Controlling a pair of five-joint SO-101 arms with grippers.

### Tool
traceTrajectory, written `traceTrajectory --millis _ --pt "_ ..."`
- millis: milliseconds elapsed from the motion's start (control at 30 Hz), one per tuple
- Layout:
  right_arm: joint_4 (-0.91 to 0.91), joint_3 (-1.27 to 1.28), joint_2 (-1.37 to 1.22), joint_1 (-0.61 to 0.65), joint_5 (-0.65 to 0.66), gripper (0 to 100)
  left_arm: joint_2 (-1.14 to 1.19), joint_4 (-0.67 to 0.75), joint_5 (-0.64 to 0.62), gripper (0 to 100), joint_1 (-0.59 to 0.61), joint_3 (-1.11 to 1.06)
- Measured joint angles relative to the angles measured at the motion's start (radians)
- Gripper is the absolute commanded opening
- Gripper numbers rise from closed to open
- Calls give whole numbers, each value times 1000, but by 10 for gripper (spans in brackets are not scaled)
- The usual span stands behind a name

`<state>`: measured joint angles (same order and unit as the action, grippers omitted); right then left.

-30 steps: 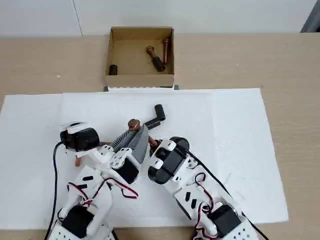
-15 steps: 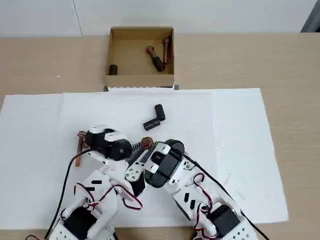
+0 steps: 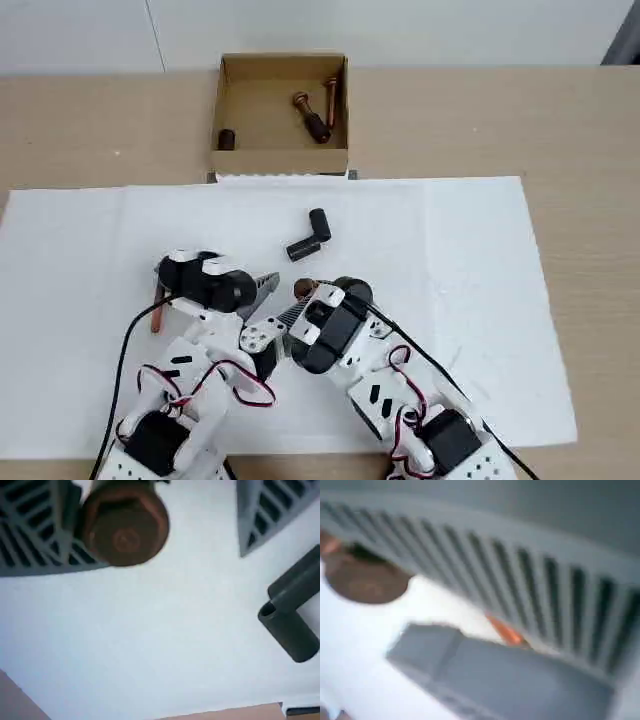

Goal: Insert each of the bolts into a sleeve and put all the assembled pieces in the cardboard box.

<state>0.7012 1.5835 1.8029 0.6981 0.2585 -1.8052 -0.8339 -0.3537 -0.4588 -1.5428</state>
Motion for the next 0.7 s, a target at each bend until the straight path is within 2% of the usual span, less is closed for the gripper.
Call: traceTrajectory --millis 233,400,567,700 --pt "0 3 0 0 0 2 0 0 2 197 12 101" --pt "-2 18 0 -26 -8 3 0 0 2 0 23 141" --pt "-2 55 0 -184 -114 3 0 0 2 7 161 152" --pt "-2 55 -2 -272 -137 3 -2 -26 17 7 275 112"
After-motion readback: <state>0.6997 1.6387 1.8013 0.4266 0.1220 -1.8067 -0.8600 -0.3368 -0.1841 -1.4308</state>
